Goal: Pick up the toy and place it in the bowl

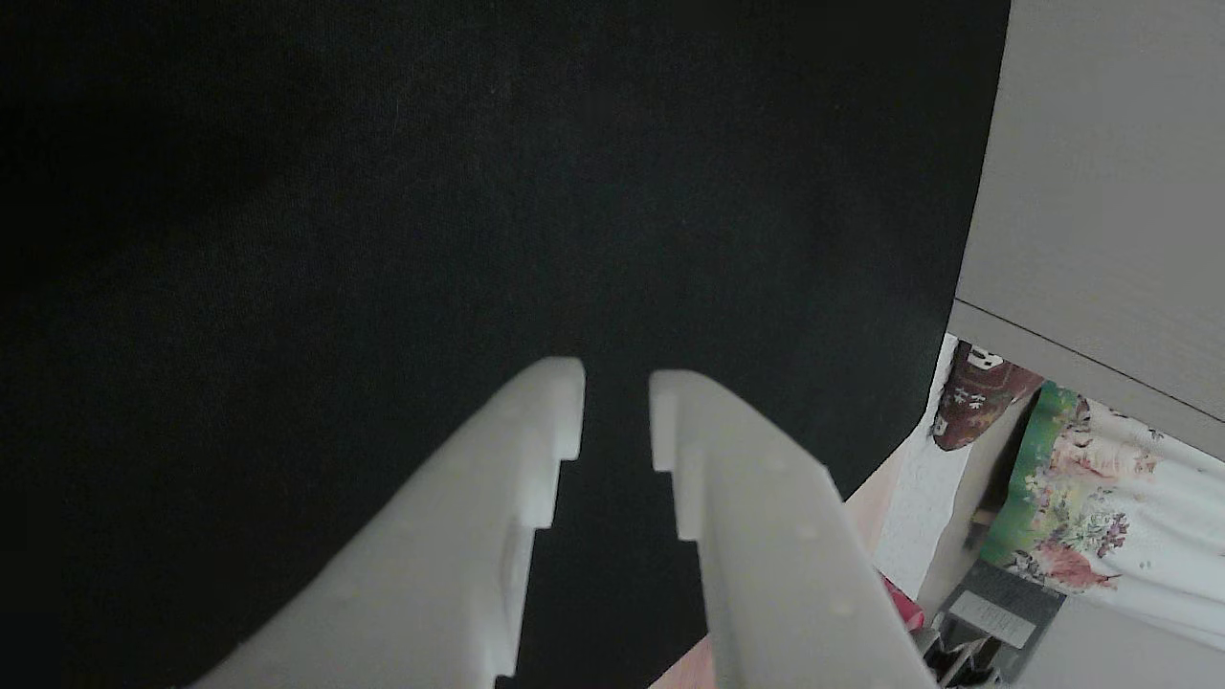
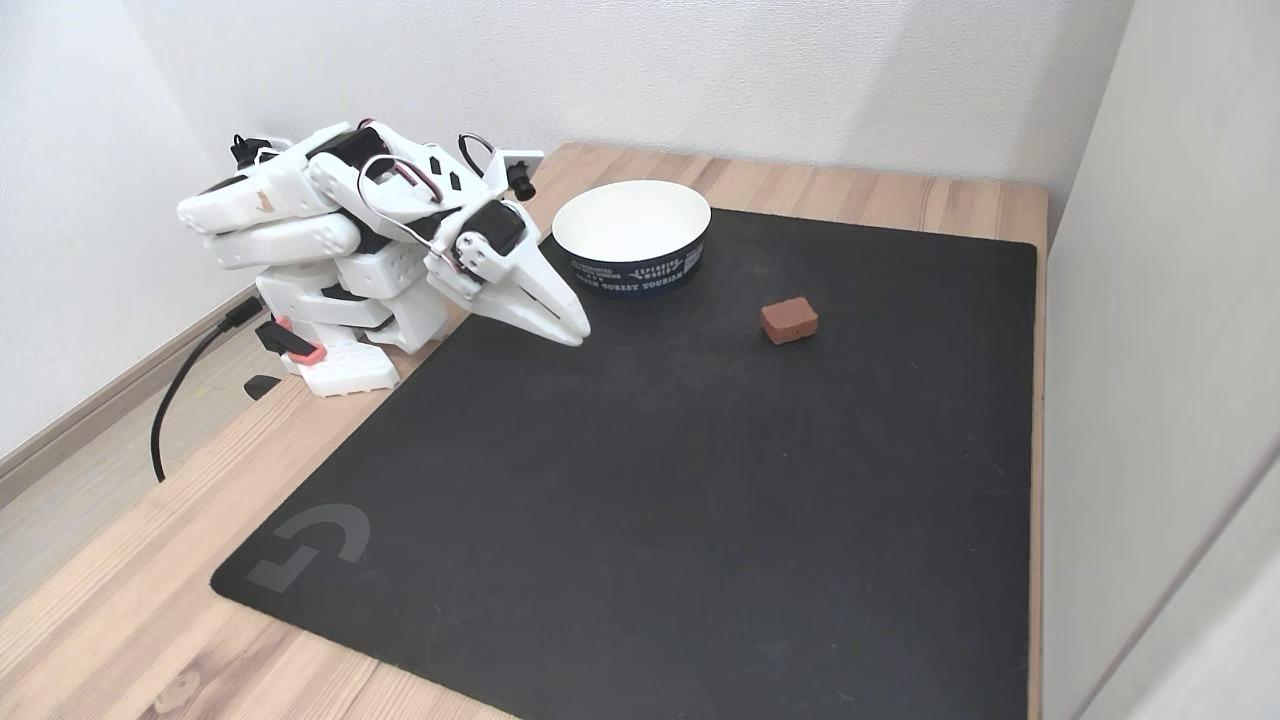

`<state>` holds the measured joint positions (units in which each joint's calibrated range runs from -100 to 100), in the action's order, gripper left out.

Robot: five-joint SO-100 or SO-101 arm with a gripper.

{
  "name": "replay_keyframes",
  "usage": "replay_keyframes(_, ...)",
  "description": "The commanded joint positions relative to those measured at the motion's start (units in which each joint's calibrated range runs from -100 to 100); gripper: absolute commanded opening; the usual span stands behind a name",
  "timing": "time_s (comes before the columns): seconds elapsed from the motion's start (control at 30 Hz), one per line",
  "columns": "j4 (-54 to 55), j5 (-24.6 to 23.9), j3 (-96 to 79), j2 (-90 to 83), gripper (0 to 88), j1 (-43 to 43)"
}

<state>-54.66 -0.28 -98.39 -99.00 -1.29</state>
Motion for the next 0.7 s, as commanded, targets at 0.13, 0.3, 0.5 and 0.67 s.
replay_keyframes(0.13,-0.2,-0.2,-0.7,-0.5,2.5,0.1)
replay_keyframes(0.3,-0.2,-0.2,-0.7,-0.5,2.5,0.1)
replay_keyframes(0.5,-0.2,-0.2,-0.7,-0.5,2.5,0.1)
replay_keyframes(0.67,-0.2,-0.2,-0.7,-0.5,2.5,0.1)
